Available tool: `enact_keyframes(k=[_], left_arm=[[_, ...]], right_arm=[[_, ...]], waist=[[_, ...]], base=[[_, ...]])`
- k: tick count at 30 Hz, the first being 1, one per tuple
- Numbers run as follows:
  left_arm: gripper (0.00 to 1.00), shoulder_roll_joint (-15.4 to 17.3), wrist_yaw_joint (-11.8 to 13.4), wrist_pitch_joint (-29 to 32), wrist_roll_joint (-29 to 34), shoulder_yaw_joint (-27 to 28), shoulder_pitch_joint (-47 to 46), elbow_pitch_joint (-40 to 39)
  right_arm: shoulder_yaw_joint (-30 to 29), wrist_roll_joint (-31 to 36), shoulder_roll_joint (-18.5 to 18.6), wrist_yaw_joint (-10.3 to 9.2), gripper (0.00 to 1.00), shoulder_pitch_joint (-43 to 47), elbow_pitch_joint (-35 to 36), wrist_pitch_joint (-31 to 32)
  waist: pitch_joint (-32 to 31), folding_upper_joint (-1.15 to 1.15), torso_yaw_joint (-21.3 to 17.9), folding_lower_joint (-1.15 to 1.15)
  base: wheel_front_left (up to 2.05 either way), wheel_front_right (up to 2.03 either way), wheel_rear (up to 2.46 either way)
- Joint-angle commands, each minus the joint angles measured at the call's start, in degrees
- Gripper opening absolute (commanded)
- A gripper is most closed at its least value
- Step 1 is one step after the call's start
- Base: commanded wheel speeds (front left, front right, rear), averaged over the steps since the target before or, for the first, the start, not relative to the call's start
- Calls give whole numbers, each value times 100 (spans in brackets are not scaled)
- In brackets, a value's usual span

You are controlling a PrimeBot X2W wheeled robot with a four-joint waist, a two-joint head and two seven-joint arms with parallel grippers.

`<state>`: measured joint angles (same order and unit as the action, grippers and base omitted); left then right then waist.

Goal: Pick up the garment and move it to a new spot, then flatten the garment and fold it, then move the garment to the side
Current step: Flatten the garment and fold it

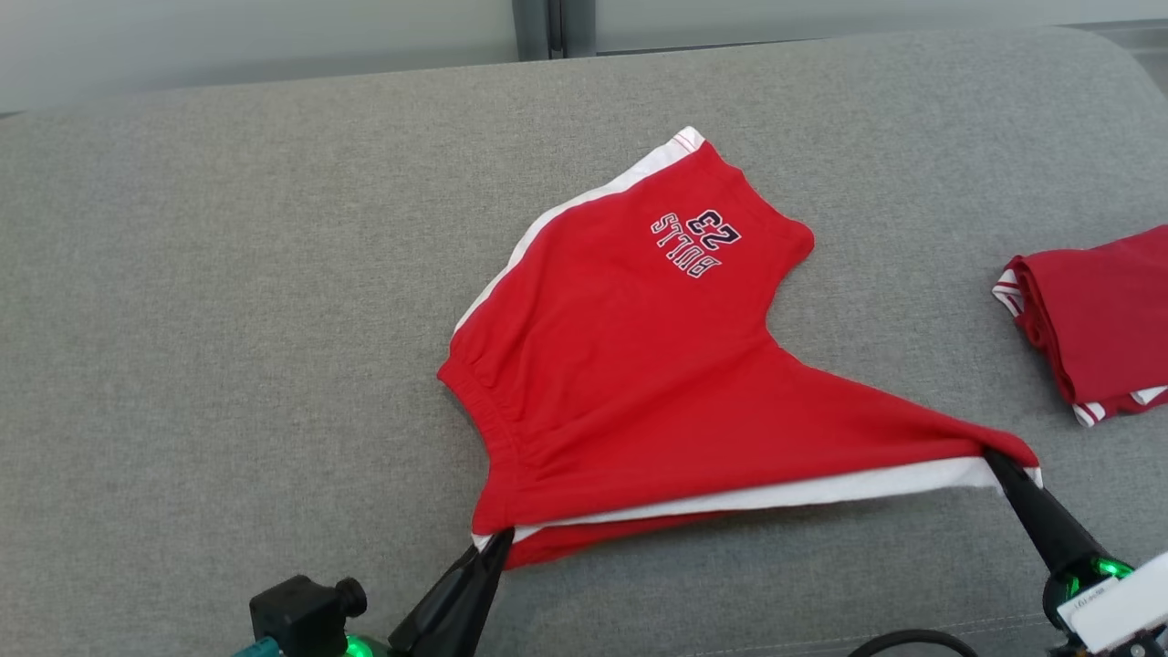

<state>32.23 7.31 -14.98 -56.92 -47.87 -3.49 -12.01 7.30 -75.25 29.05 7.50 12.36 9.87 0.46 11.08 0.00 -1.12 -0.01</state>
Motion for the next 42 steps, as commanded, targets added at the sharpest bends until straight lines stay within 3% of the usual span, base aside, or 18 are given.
enact_keyframes(k=[1, 6, 12, 18, 27, 37, 38, 39, 40, 41, 42], left_arm=[[0, -18, -42, -18, 51, 53, -47, -92], [0, -184, -164, 382, -148, 175, -760, -242], [0, -754, -217, 960, -595, 347, -1801, 181], [0, -1203, 36, 895, -216, 434, -2645, 945], [0, -1759, 61, 700, -291, 506, -2986, 1586], [0, -1996, 29, 791, -427, 456, -3130, 2083], [7, -2002, 34, 817, -435, 447, -3144, 2108], [24, -2003, 44, 823, -435, 444, -3151, 2135], [43, -2004, 67, 827, -447, 444, -3148, 2162], [79, -2006, 82, 844, -463, 449, -3135, 2176], [100, -1997, 98, 851, -469, 456, -3114, 2185]], right_arm=[[-95, 102, -20, -4, 0, -156, 200, 156], [-257, 558, -237, -2, 0, -1463, 21, 983], [-543, 1360, -802, -1, 0, -3592, -1402, 2261], [-691, 2564, -1183, -2, 0, -5157, -2560, 3216], [-1011, 3689, -1398, -2, 0, -6525, -3567, 3619], [-1050, 4481, -1414, -2, 0, -7025, -4127, 3587], [-1025, 4539, -1408, -2, 42, -7042, -4122, 3516], [-1003, 4561, -1427, -2, 100, -7043, -4129, 3458], [-1006, 4554, -1469, -2, 100, -7029, -4159, 3402], [-967, 4544, -1488, -2, 100, -7028, -4147, 3370], [-902, 4514, -1490, -2, 100, -7028, -4112, 3348]], waist=[[135, 0, 169, 1], [753, 0, 285, 1], [1354, 0, 684, 1], [1668, 0, 1068, 1], [1812, 0, 1362, 1], [1864, 0, 1516, 1], [1870, 0, 1519, 1], [1872, 0, 1514, 1], [1866, 0, 1494, 1], [1858, 0, 1465, 1], [1839, 0, 1430, 1]], base=[[0, 0, 0], [0, 0, 0], [0, 0, 0], [0, 0, 0], [0, 0, 0], [0, 0, 0], [0, 0, 0], [0, 0, 0], [0, 0, 0], [0, 0, 0], [0, 0, 0]])
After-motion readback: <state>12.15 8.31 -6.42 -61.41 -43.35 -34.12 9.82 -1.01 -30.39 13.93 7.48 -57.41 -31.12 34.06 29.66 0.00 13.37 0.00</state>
